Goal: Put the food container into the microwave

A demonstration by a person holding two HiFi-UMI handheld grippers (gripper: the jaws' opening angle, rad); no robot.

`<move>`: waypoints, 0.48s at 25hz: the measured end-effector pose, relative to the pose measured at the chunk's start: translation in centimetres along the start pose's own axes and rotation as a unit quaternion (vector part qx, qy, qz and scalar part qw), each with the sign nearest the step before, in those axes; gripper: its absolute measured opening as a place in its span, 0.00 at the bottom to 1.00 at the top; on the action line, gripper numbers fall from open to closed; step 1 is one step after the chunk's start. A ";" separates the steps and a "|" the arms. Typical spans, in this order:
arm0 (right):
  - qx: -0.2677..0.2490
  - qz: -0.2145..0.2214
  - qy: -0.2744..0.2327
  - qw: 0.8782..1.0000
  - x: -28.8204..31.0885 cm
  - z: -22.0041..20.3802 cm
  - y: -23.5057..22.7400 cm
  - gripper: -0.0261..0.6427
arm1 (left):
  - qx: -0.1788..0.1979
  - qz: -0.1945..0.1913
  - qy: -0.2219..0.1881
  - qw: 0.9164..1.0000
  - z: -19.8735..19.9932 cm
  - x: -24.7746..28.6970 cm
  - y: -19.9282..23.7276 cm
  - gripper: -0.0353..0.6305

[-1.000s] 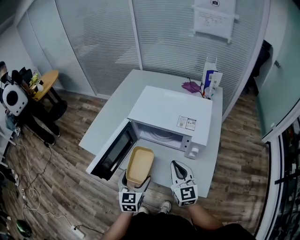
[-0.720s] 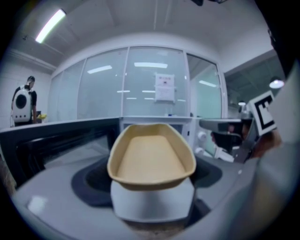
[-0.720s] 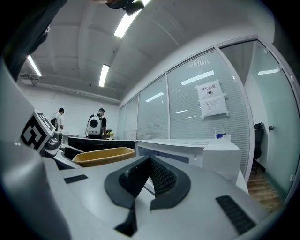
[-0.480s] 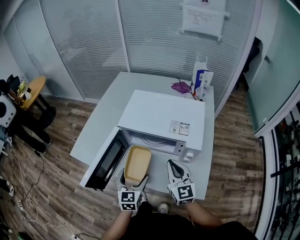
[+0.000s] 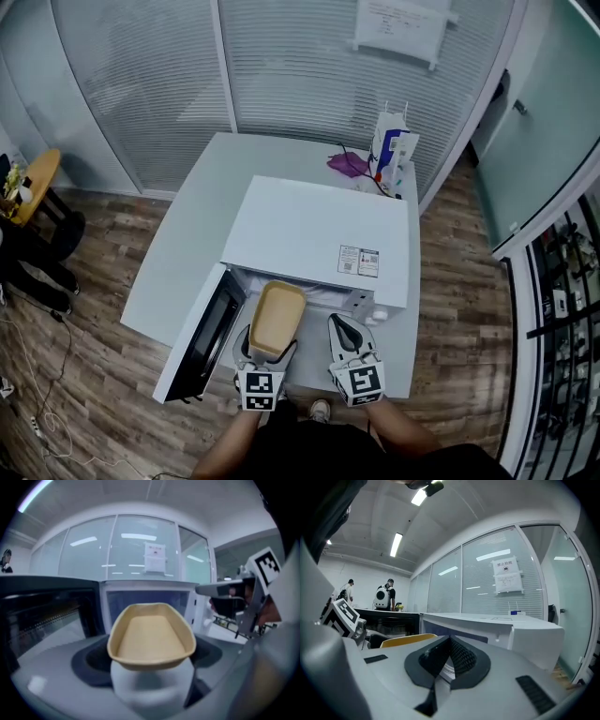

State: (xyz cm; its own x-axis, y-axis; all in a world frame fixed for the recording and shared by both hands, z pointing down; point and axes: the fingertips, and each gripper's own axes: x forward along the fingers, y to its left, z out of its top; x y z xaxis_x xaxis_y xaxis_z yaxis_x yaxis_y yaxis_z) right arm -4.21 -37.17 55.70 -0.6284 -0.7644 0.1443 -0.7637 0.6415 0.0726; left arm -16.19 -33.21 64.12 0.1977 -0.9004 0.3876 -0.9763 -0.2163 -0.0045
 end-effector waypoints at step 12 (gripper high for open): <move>0.014 -0.024 0.053 0.998 3.7 -4.7 0.4 0.05 | 0.015 -0.034 0.011 0.999 -0.4 6.9 1.2 0.78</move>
State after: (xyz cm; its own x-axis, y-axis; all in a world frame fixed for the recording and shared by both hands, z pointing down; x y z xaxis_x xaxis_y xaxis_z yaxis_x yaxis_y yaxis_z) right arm -6.16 -39.40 60.93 -0.5732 -0.7818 0.2455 -0.7970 0.6015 0.0546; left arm -16.06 -39.51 67.16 0.2620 -0.8747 0.4077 -0.9574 -0.2887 -0.0039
